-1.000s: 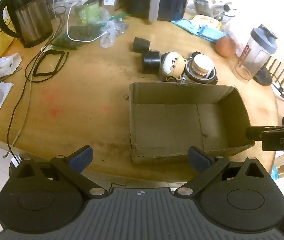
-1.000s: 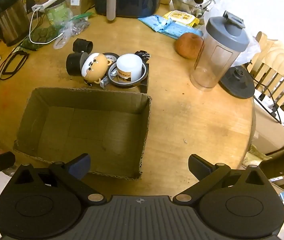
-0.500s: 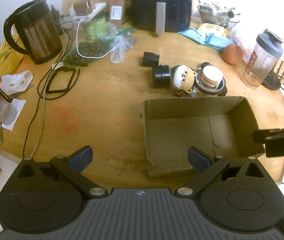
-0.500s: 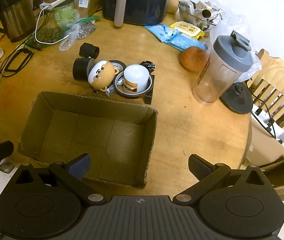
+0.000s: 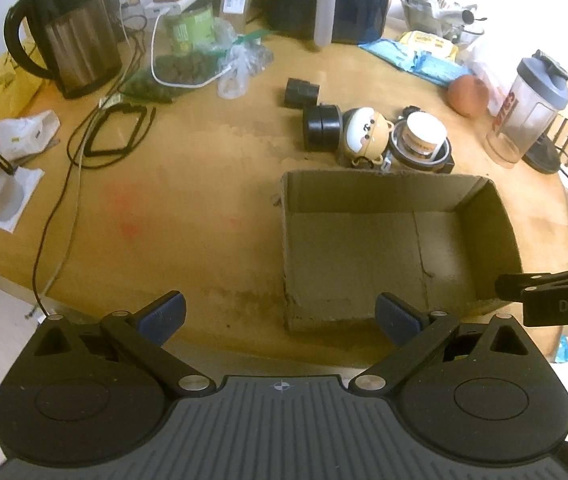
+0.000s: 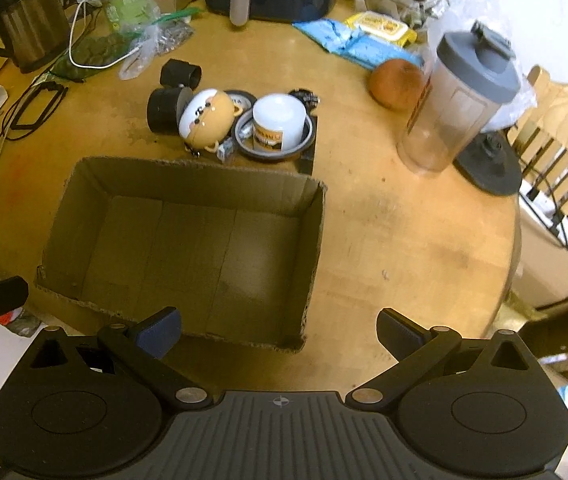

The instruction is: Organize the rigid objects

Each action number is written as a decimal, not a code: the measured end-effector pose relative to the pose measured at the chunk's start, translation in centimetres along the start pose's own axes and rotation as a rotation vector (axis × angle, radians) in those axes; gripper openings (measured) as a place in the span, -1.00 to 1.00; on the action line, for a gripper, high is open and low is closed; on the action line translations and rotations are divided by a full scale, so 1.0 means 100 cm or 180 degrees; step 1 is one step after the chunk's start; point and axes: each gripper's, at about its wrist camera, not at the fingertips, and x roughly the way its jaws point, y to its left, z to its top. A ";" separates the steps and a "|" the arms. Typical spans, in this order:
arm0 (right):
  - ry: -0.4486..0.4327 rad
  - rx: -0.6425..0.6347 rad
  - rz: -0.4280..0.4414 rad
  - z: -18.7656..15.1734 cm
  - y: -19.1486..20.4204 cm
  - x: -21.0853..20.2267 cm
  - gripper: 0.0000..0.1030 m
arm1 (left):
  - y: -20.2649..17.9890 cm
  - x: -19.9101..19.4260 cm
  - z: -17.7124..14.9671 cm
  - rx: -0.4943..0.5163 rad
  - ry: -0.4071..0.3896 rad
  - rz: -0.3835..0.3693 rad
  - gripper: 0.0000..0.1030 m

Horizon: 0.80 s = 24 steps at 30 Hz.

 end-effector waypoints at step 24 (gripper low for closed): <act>-0.0083 0.0301 0.0325 -0.009 -0.027 -0.001 1.00 | 0.005 0.006 -0.003 -0.0147 0.0046 -0.0556 1.00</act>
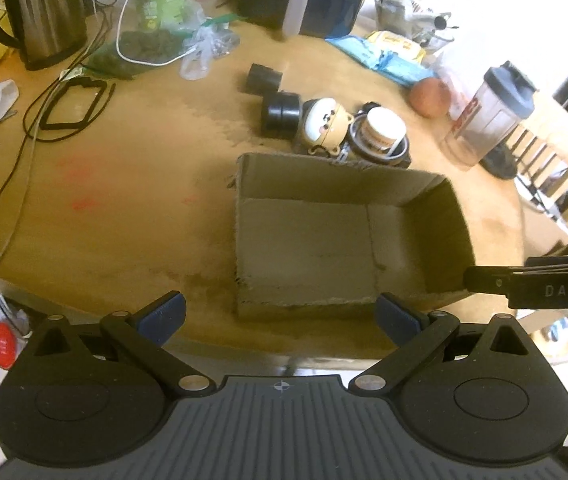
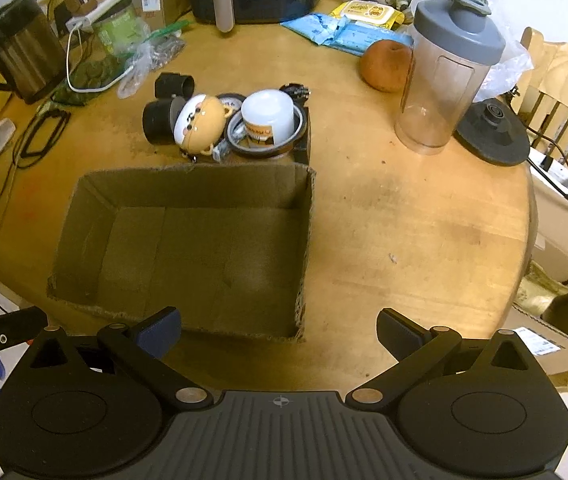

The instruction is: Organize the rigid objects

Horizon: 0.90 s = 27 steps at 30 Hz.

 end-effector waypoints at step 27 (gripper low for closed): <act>-0.0770 -0.0587 0.0400 0.105 -0.023 0.039 0.85 | -0.020 0.014 0.037 0.0047 -0.0136 0.0138 0.99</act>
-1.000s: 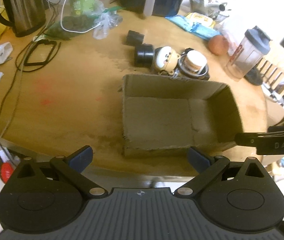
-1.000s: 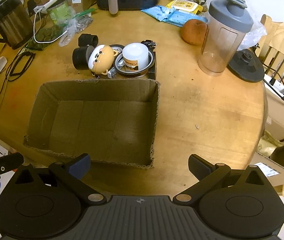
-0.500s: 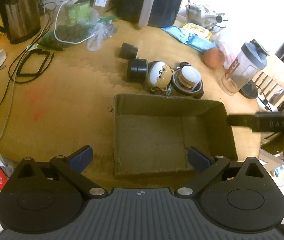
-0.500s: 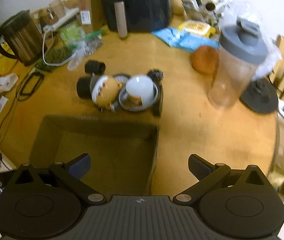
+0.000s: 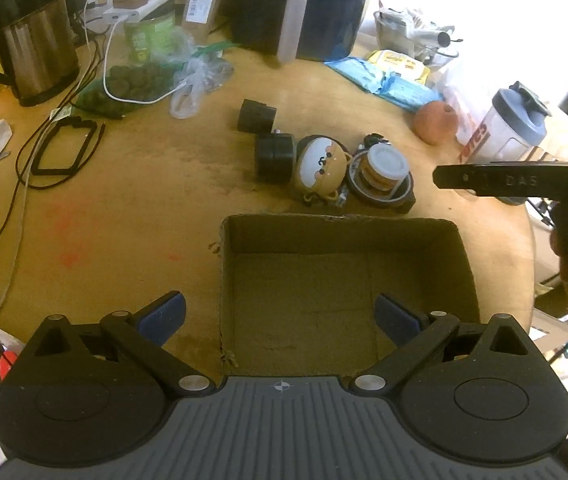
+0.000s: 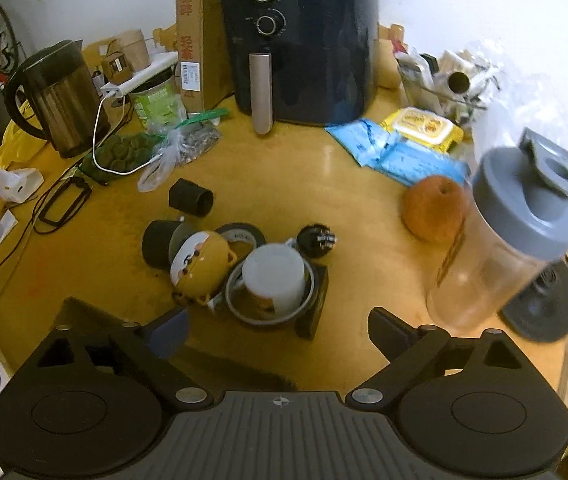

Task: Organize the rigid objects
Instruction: 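Reach the right tool to the white-lidded jar and close on it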

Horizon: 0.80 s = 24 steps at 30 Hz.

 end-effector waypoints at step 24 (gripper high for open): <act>0.0133 -0.0630 0.0088 0.014 0.010 0.104 0.11 | 0.001 -0.002 0.007 -0.0343 -0.0125 -0.0018 0.99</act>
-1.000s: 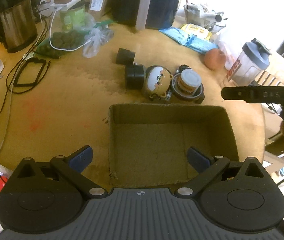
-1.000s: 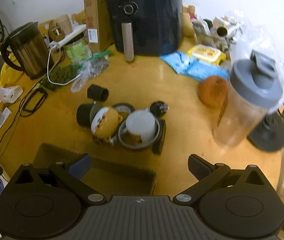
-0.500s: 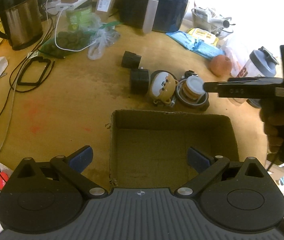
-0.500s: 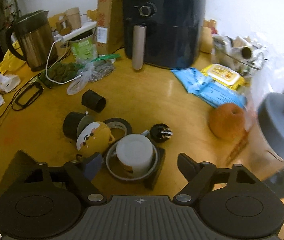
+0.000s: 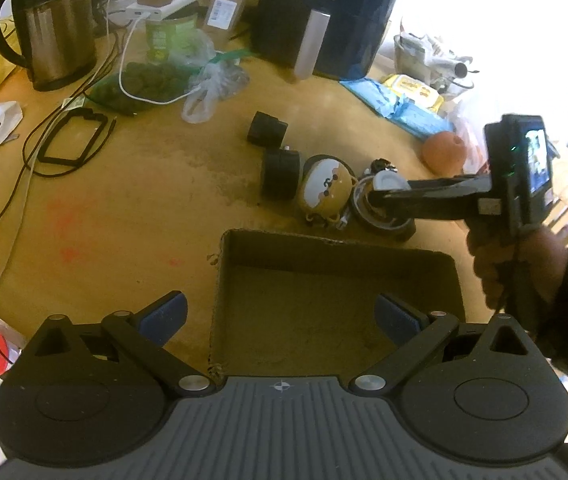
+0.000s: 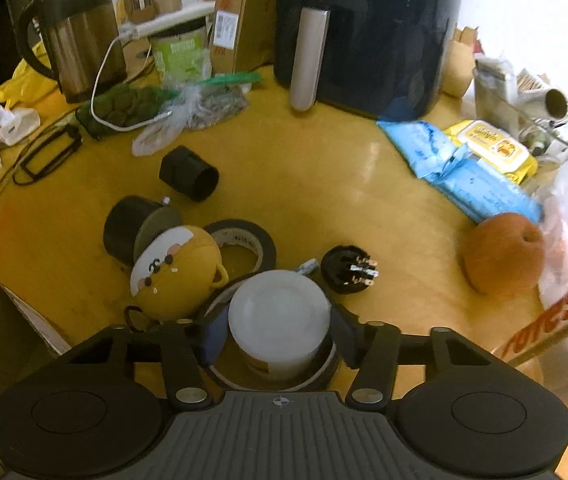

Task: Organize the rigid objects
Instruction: 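Reach the right tool to the white-lidded jar and close on it, then lift the white-lidded jar off the dark tray with the right tool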

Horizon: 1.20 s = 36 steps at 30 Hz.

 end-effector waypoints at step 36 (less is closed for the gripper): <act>-0.0519 0.0168 -0.0119 0.008 -0.003 -0.094 0.10 | -0.001 0.035 0.062 0.0214 -0.0256 0.0012 0.69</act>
